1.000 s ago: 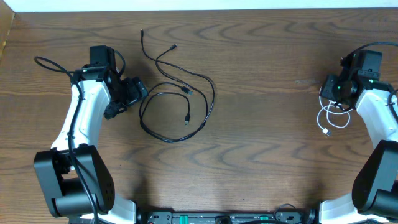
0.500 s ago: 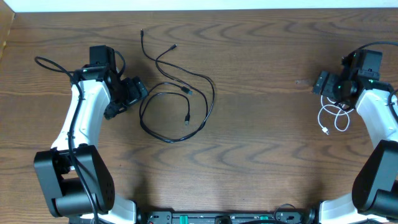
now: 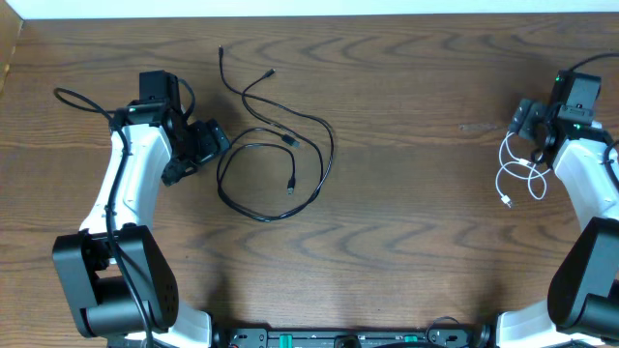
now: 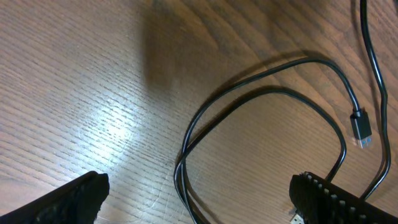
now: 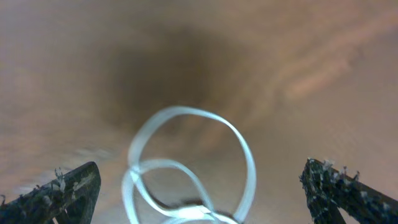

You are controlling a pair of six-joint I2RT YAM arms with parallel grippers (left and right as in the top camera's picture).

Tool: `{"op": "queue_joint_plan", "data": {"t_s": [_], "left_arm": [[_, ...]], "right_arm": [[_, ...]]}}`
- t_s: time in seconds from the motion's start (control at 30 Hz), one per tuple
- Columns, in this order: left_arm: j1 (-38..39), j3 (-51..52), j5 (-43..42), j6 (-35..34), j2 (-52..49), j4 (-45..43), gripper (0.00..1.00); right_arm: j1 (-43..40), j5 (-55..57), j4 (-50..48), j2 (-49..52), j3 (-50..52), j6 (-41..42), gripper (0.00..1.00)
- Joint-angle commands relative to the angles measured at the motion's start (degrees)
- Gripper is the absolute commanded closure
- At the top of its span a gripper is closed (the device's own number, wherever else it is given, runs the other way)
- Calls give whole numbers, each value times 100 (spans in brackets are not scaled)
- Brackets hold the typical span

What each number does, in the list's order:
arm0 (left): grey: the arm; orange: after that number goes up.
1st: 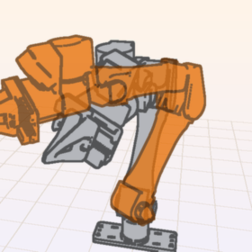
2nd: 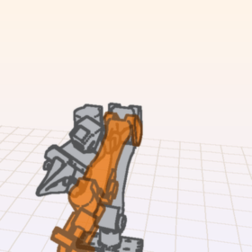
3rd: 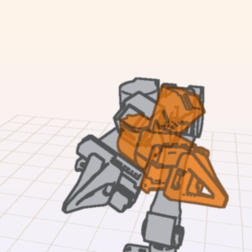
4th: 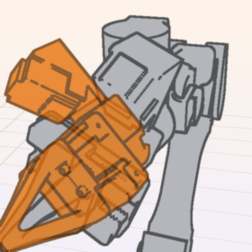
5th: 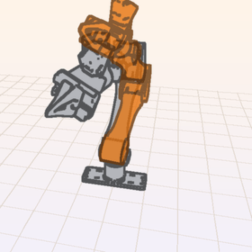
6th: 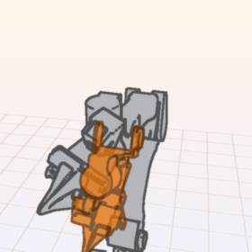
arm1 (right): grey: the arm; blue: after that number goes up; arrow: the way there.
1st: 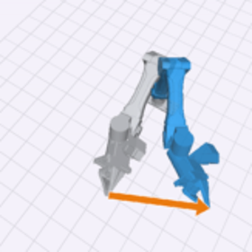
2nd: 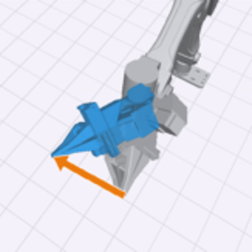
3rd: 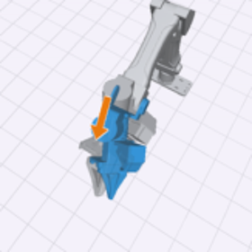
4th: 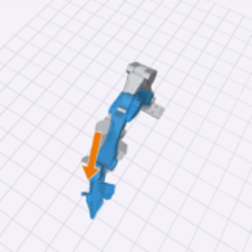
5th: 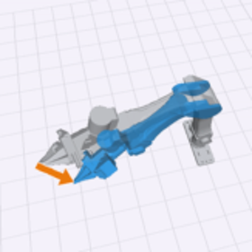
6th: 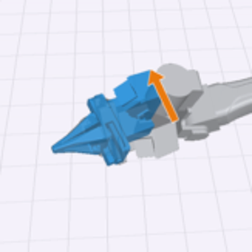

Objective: Untangle cables

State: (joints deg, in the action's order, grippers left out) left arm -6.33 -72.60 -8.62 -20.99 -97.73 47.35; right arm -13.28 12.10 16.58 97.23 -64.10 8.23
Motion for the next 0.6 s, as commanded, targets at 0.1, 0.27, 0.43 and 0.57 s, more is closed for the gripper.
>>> {"op": "queue_joint_plan", "data": {"t_s": [0.1,0.27,0.43,0.57], "left_arm": [[-24,28,72,13,-35,15,2],[-24,28,72,11,-35,15,2],[-24,28,74,13,-35,15,2],[-24,28,72,13,-35,15,2]], "right_arm": [[-13,-2542,-350,39,15,-402,99],[-20,-1941,372,63,17,-402,99],[-59,-190,927,149,37,-400,99],[-142,669,940,323,122,-39,99]]}}
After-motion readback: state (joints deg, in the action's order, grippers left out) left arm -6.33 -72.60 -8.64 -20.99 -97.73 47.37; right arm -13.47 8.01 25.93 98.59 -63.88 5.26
